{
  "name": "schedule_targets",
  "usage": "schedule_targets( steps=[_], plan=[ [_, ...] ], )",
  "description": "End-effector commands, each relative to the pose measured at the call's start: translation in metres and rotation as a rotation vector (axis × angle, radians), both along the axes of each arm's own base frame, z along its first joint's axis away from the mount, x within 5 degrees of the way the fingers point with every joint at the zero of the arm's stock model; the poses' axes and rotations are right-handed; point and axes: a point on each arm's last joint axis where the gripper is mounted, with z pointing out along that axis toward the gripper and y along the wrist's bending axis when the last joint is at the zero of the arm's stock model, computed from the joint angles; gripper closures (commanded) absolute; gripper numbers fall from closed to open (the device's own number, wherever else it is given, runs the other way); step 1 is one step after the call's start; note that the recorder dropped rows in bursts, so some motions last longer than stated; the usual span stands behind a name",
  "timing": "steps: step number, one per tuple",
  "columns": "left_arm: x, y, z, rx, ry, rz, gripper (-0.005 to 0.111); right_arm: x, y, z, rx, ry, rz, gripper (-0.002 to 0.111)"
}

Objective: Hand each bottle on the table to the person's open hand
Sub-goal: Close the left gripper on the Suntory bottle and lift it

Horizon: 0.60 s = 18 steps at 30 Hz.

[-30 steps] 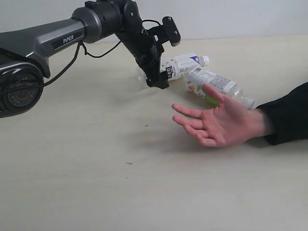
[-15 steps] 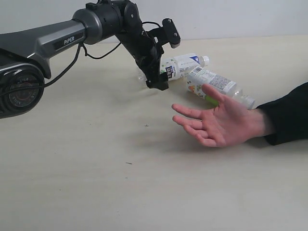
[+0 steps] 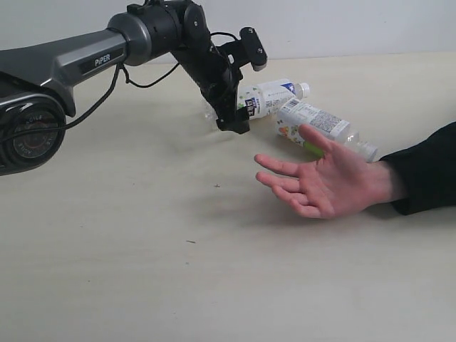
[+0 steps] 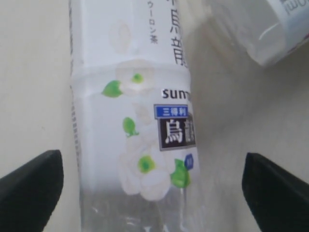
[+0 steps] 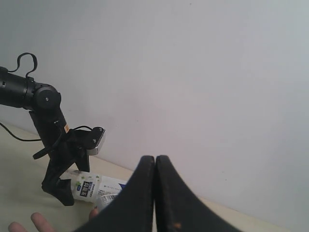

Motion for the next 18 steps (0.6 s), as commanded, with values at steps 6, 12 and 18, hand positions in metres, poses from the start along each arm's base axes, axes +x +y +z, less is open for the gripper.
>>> schedule_targets(
  steps=[6,12,18],
  plan=[
    [-0.0009,-0.0018,0.0033,-0.015,0.007,0.022,0.011,-0.0004,0.0,-0.0004,-0.002,-0.009,0.002,0.108],
    [-0.0003,-0.0006,0.0033,-0.012,0.007,0.027,0.025,-0.0004,0.0,-0.0004,-0.002,-0.009,0.002,0.108],
    [0.0006,0.0018,0.0027,0.022,-0.008,0.019,0.063,-0.0003,-0.0001,-0.0008,-0.001,-0.003,0.001,0.108]
  ],
)
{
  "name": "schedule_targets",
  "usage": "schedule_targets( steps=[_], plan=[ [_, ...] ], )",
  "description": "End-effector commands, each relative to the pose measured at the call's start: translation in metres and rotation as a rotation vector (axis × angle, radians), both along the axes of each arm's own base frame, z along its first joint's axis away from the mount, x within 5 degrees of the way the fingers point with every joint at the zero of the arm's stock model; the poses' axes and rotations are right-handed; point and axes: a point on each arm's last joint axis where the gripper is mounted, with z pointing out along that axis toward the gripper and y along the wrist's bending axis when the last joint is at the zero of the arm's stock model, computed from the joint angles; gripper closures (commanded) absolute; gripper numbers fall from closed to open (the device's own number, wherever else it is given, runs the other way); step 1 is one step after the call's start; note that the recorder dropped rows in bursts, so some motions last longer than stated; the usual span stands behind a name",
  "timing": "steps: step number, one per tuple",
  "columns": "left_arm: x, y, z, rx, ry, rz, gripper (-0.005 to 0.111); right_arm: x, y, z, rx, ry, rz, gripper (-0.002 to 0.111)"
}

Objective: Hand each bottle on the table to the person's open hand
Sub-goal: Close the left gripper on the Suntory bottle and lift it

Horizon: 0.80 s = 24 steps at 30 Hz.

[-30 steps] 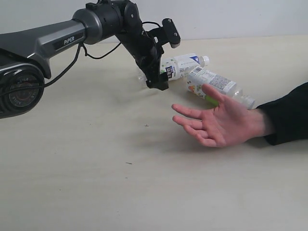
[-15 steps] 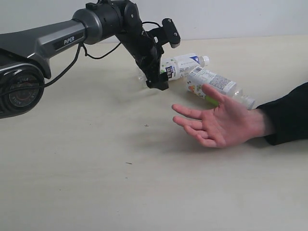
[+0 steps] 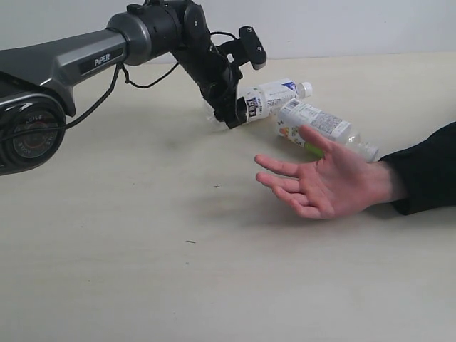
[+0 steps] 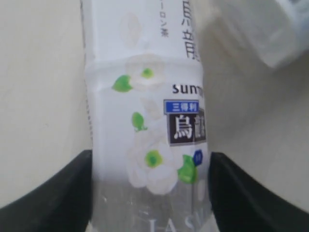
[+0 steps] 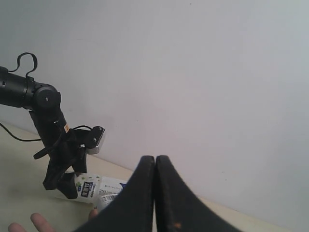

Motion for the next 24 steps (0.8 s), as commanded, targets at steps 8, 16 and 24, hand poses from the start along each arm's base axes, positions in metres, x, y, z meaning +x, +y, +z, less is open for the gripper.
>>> schedule_targets(
  steps=[8,16,24],
  plan=[
    [0.004,0.004,0.004,0.056,-0.055,-0.008,0.107,0.0,0.0,-0.001,-0.001,-0.003,0.001,0.108],
    [0.004,0.006,0.032,0.029,-0.094,0.055,0.107,0.0,0.0,-0.001,-0.001,-0.003,0.001,0.108],
    [-0.004,0.014,0.106,-0.126,-0.133,0.326,0.107,0.0,0.0,-0.001,-0.001,-0.003,0.001,0.108]
  ],
)
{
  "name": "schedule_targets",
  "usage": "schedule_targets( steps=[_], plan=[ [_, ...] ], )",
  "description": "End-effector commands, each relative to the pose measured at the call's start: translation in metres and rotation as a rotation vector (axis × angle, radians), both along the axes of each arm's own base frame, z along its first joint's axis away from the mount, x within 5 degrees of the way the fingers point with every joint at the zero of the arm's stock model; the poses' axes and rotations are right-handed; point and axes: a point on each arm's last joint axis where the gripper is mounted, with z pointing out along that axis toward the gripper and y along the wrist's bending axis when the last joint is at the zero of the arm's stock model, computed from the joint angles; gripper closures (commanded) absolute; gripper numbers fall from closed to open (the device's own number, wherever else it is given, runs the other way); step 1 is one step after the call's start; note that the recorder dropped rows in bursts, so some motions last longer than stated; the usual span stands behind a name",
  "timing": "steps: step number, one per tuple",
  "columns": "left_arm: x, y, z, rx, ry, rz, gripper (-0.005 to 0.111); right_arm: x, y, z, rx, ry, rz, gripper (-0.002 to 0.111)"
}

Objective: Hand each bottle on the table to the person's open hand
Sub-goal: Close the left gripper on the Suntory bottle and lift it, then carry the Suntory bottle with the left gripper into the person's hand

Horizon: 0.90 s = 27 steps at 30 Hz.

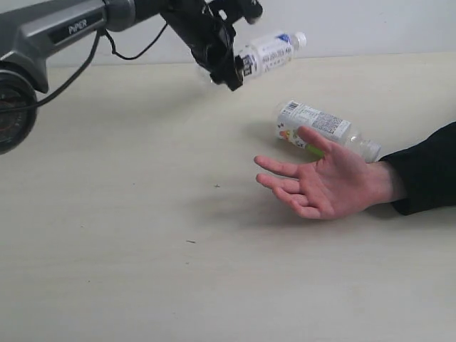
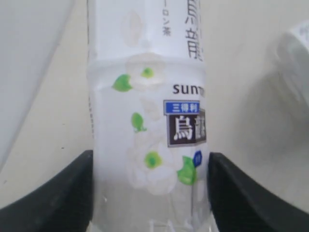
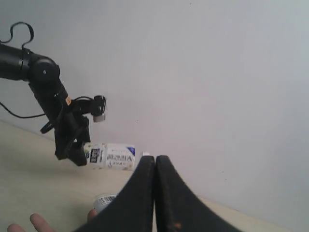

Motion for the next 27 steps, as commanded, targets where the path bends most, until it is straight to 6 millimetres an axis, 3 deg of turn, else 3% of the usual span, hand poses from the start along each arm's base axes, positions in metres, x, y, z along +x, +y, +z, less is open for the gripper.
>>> schedule_targets(
  steps=[1,7,14,21,27],
  plan=[
    [-0.006,0.006,0.047,-0.114,-0.031,0.183,0.107,0.0,0.0,-0.001,-0.001,-0.003,0.001,0.108],
    [-0.02,0.011,0.075,-0.261,0.095,0.428,0.107,0.0,0.0,-0.001,-0.001,-0.003,0.001,0.108],
    [-0.053,0.0,0.09,-0.182,0.231,0.527,0.107,0.0,0.0,-0.001,-0.001,-0.003,0.001,0.108],
    [-0.099,-0.038,0.103,-0.182,0.133,0.617,0.107,0.0,0.0,-0.001,-0.001,-0.003,0.001,0.108],
    [-0.154,-0.074,0.09,-0.331,0.119,0.644,0.107,0.0,0.0,-0.001,-0.001,-0.003,0.001,0.108]
  ],
)
